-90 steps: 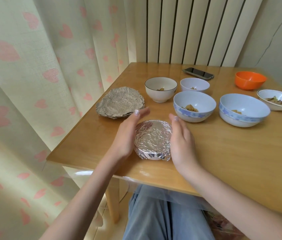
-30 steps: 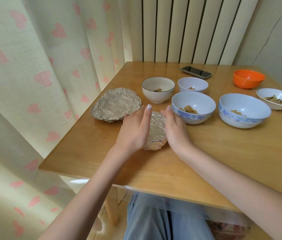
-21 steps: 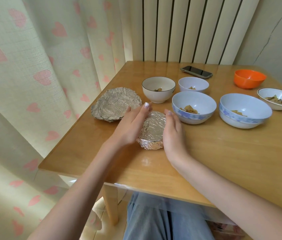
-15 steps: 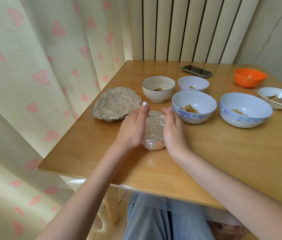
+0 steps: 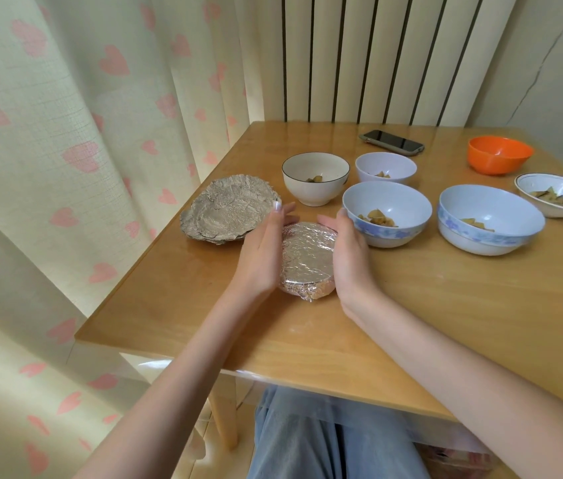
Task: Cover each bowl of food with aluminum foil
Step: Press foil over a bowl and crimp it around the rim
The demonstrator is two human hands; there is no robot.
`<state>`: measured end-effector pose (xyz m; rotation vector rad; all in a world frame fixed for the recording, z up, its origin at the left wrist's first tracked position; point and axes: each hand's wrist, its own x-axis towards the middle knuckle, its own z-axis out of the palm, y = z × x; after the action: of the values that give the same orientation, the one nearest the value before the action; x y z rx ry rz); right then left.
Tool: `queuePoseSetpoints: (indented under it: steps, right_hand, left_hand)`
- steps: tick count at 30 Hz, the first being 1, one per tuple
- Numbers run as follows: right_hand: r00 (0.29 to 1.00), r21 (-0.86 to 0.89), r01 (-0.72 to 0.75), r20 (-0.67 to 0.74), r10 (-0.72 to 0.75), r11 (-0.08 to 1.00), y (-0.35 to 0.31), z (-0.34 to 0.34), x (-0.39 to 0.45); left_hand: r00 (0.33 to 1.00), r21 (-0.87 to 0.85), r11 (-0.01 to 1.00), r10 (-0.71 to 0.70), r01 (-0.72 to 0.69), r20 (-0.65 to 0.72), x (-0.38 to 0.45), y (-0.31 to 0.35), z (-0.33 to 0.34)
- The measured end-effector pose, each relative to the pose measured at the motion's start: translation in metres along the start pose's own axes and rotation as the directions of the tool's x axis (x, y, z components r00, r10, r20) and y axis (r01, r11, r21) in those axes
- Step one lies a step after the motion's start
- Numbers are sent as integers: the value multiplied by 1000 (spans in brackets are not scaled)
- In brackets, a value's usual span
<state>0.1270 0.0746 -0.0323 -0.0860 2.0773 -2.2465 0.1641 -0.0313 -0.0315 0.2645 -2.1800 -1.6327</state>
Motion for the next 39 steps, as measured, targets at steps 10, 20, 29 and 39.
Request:
queuePoseSetpoints:
  steps: [10, 20, 29, 39]
  right_hand:
    - [930, -11, -137, 344, 133, 990, -8, -21, 15]
    - [998, 77, -31, -48, 35, 997, -6, 0, -19]
    - [995, 31, 10, 94, -13, 999, -5, -11, -10]
    - [942, -555, 310, 290, -170, 772, 5, -88, -40]
  left_hand:
    - [988, 143, 990, 43, -22, -147, -29, 17, 4]
    - [995, -210, 974, -95, 89, -22, -7, -2, 0]
    - [997, -19, 999, -28, 26, -66, -21, 2, -4]
    - [749, 533, 675, 45, -510, 661, -4, 42, -40]
